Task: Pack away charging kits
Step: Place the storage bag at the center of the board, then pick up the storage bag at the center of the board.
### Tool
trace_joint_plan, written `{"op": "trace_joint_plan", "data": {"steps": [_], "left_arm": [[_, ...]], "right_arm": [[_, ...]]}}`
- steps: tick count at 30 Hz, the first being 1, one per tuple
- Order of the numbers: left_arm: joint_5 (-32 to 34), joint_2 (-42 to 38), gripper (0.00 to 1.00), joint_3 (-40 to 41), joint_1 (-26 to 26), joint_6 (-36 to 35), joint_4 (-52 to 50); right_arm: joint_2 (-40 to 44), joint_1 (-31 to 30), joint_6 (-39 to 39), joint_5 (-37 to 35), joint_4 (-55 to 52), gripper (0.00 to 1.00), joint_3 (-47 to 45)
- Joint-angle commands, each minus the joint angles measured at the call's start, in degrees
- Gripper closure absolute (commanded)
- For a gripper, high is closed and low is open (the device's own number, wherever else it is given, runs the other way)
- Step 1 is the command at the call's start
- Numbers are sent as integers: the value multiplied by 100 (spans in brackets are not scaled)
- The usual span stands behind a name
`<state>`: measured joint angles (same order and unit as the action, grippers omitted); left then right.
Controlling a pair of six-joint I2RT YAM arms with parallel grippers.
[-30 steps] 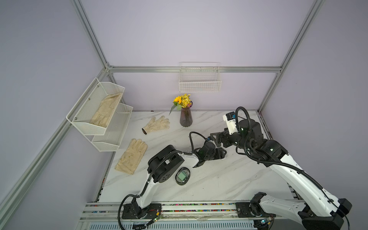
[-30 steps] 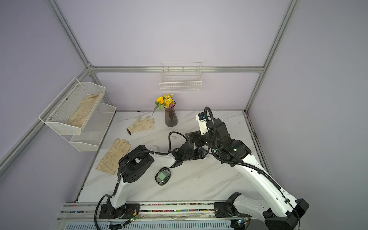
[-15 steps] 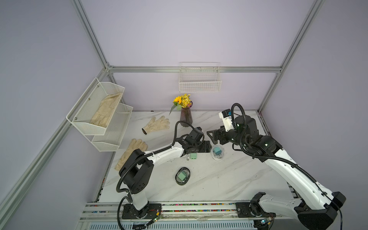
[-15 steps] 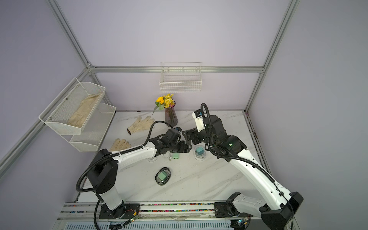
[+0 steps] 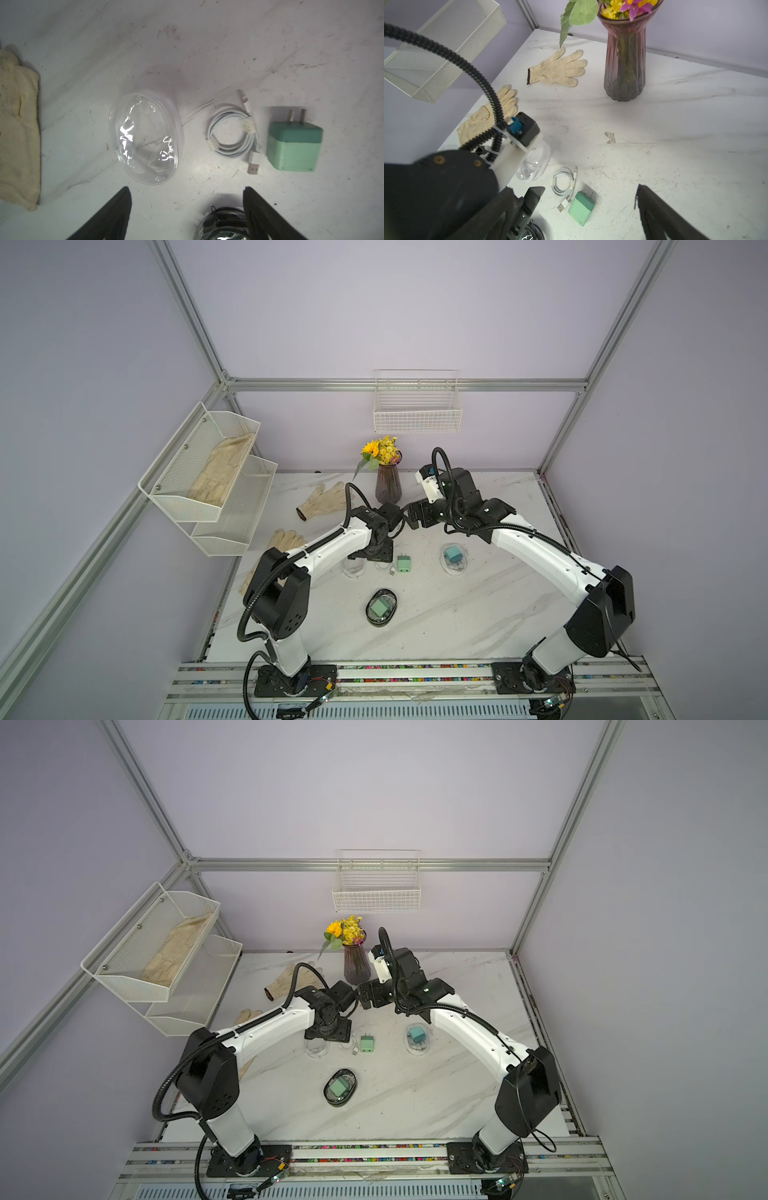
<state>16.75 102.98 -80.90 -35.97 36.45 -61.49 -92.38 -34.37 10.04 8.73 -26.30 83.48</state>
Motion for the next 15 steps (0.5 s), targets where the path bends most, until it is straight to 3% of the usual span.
{"op": "trace_joint_plan", "data": {"steps": [1,10,15], "left_arm": [[520,297,16,-524,175,153,-372],[599,730,25,-541,401,41,-224],[408,838,39,-498,588,-229,42]], "right_arm": [[-16,73,-156,351,404,6,183],[-14,312,-134,633,747,6,-172],[-162,334,-120,713,744,6,-101]]}}
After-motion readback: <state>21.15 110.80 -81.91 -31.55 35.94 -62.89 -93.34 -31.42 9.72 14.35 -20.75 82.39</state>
